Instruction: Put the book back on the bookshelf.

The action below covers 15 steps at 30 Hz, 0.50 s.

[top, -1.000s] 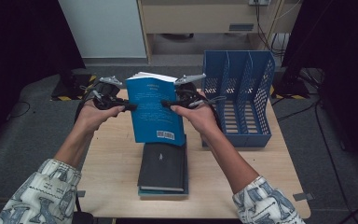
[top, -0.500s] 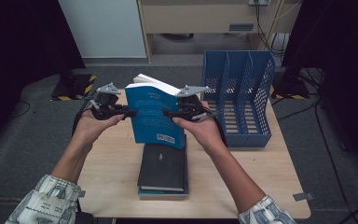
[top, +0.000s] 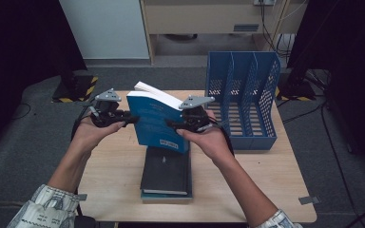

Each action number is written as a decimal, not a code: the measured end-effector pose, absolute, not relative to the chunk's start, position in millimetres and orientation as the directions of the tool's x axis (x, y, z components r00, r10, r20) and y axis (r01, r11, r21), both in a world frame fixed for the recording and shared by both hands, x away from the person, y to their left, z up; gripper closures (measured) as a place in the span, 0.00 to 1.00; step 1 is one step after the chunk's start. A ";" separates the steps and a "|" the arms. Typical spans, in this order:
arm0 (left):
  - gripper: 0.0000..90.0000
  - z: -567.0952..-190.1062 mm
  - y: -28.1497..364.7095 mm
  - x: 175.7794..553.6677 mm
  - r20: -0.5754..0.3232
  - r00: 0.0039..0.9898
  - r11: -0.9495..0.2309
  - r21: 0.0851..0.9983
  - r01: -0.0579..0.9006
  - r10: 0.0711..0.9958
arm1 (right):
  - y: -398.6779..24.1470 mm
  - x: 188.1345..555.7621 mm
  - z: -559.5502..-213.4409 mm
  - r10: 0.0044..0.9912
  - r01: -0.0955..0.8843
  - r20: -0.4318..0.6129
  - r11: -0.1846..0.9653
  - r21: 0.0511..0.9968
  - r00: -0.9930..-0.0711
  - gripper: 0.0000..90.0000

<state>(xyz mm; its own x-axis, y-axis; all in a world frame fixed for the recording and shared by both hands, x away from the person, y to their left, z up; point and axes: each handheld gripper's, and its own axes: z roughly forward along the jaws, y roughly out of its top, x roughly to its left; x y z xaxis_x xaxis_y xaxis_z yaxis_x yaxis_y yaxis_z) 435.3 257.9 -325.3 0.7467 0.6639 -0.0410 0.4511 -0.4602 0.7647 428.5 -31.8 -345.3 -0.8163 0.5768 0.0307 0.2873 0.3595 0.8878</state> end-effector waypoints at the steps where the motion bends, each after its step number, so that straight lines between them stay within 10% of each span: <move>1: 0.77 -325.8 258.4 434.7 -0.042 0.747 -0.458 0.767 0.450 0.663 | -31.8 427.8 -345.6 0.576 0.287 0.033 0.356 0.889 -0.817 0.63; 15: 0.75 -329.5 259.6 431.0 -0.045 0.741 -0.435 0.785 0.441 0.670 | -30.5 426.5 -331.4 0.552 0.267 0.038 0.340 0.902 -0.833 0.50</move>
<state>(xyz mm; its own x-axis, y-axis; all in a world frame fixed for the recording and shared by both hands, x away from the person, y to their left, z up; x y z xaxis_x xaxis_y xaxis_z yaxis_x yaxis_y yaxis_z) 431.0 259.6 -329.5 0.7407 0.6704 -0.0450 0.4414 -0.4350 0.7848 426.5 -30.5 -331.4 -0.8327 0.5524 0.0381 0.2666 0.3397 0.9020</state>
